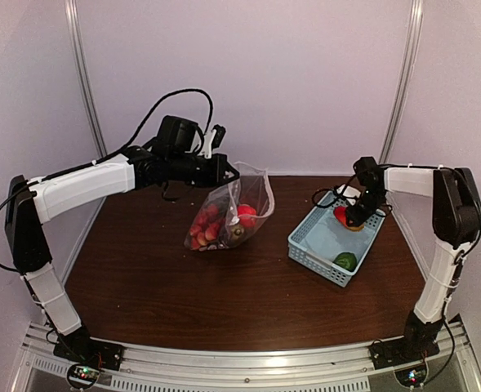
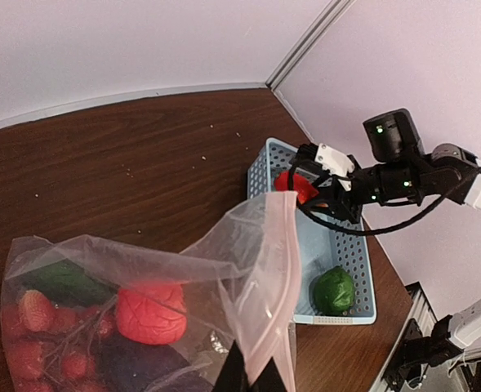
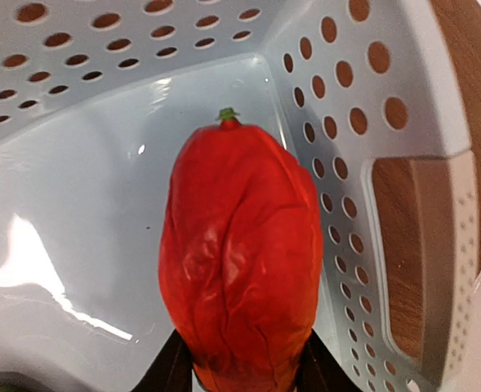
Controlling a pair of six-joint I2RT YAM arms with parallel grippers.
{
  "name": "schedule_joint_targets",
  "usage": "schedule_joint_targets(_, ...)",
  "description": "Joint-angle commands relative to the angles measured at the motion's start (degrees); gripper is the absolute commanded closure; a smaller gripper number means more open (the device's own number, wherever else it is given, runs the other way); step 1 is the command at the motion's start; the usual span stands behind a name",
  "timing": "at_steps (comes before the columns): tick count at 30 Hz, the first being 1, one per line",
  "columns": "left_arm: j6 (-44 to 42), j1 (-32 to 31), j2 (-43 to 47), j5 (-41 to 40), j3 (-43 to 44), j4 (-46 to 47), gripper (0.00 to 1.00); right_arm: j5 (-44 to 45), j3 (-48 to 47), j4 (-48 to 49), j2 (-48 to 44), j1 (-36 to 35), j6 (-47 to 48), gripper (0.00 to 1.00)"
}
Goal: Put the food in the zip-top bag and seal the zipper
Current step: Pick up the fake fruit from the bin, then place the fake fruit in the zipper food storage bag.
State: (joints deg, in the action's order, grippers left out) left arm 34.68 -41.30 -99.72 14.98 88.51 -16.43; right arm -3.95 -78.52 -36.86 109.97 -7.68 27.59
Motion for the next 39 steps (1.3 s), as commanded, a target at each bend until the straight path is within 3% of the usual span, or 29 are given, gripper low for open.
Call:
schedule_joint_targets(1, 0.6, 0.3, 0.4, 0.6, 0.7, 2.0, 1.0, -3.9, 1.7, -2.1, -11.5, -0.1, -2.0, 0.7)
schedule_joint_targets(5, 0.5, 0.3, 0.4, -0.1, 0.7, 1.8, 1.0, -9.6, 1.2, -5.2, -19.0, -0.1, -3.1, 0.7)
schedule_joint_targets(10, 0.6, 0.3, 0.1, -0.1, 1.0, 2.2, 1.0, -29.0, -1.4, -7.8, -24.5, -1.4, -5.8, 0.7)
schedule_joint_targets(17, 0.6, 0.3, -0.3, -0.1, 2.2, 1.8, 1.0, -46.7, -9.3, -9.6, -22.1, -10.0, -9.7, 0.69)
schedule_joint_targets(23, 0.7, 0.3, -0.4, -0.1, 2.6, 1.3, 1.0, -47.7, -12.4, -11.7, -18.5, -17.9, -9.9, 0.69)
schedule_joint_targets(31, 1.8, 0.3, -0.3, 1.6, 3.8, 1.6, 1.0, -42.8, -10.5, -2.7, -15.5, -24.6, -15.4, 0.7)
schedule_joint_targets(39, 2.3, 0.3, 1.5, 1.6, 3.9, 1.4, 1.0, -35.3, -21.2, -6.3, -4.2, -26.1, -21.9, 0.71)
